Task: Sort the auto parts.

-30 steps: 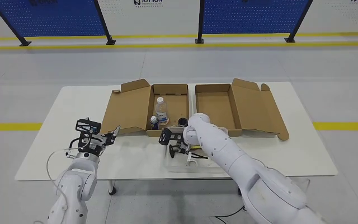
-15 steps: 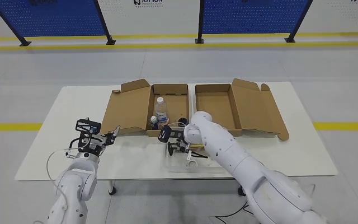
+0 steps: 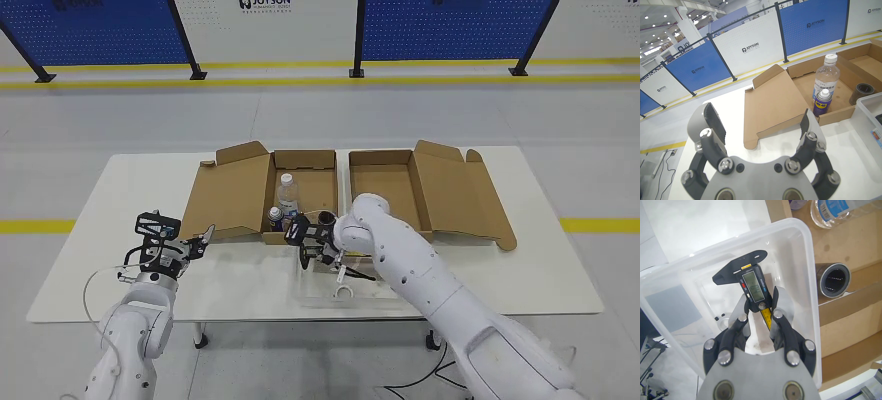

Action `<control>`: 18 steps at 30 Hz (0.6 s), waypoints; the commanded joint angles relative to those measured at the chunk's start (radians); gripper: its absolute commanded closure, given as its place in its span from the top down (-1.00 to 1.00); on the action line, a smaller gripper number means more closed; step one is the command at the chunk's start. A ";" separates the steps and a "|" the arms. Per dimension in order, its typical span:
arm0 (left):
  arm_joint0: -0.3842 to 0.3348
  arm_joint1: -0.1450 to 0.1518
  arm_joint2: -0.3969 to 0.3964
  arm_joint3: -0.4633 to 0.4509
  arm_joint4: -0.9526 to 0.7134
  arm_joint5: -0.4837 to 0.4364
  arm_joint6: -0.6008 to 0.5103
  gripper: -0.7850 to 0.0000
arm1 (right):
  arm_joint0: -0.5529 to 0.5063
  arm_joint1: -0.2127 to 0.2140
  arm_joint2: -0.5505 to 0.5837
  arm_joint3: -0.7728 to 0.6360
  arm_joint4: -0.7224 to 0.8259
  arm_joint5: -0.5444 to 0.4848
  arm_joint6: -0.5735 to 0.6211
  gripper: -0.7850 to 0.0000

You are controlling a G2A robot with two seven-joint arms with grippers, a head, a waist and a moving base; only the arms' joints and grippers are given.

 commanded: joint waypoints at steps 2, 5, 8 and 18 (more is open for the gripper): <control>0.000 0.000 0.000 0.000 0.000 0.000 0.000 1.00 | -0.026 0.018 0.036 -0.060 0.005 0.008 0.021 -1.00; 0.000 0.000 0.000 0.000 0.000 0.000 0.000 1.00 | -0.050 0.034 0.063 -0.110 0.005 0.012 0.040 -1.00; 0.000 0.000 0.000 0.000 0.000 0.000 0.000 1.00 | -0.068 0.047 0.088 -0.151 0.004 0.016 0.056 -1.00; 0.000 0.000 0.000 0.000 0.000 0.000 0.000 1.00 | -0.102 0.076 0.146 -0.255 0.008 0.022 0.091 -1.00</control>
